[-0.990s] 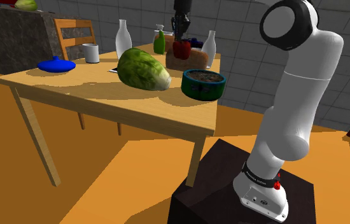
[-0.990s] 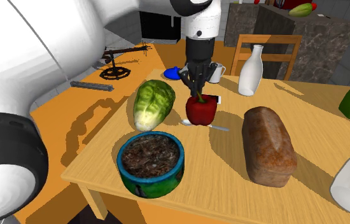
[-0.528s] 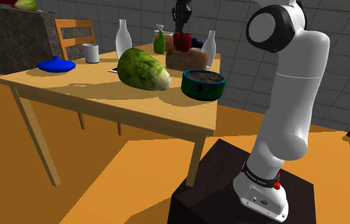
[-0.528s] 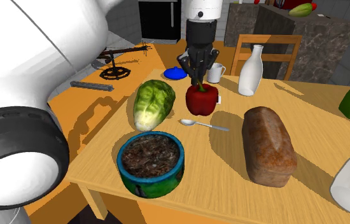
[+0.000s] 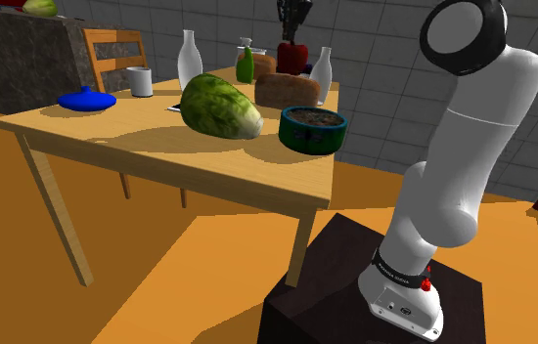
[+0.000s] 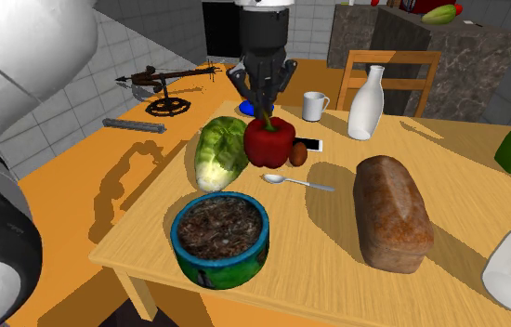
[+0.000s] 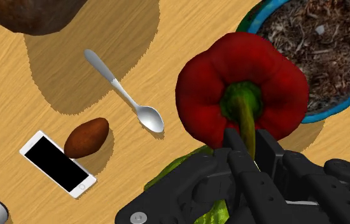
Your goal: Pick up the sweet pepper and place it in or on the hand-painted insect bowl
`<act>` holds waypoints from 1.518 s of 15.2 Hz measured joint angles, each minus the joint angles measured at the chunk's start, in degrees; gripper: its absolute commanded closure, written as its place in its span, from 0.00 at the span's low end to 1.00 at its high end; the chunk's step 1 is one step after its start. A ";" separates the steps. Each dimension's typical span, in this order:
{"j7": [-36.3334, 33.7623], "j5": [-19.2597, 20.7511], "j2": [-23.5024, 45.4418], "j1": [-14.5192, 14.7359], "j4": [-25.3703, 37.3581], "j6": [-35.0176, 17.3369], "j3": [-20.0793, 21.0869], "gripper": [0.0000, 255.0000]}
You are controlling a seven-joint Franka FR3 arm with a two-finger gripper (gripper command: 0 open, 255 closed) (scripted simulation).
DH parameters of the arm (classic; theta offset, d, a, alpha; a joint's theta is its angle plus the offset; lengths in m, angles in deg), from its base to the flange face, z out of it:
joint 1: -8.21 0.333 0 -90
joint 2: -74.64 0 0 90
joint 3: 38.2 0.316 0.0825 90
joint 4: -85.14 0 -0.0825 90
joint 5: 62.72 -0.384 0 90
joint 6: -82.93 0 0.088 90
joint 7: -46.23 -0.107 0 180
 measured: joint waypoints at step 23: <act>-11.88 7.80 -28.21 2.74 -33.23 -6.11 9.80 1.00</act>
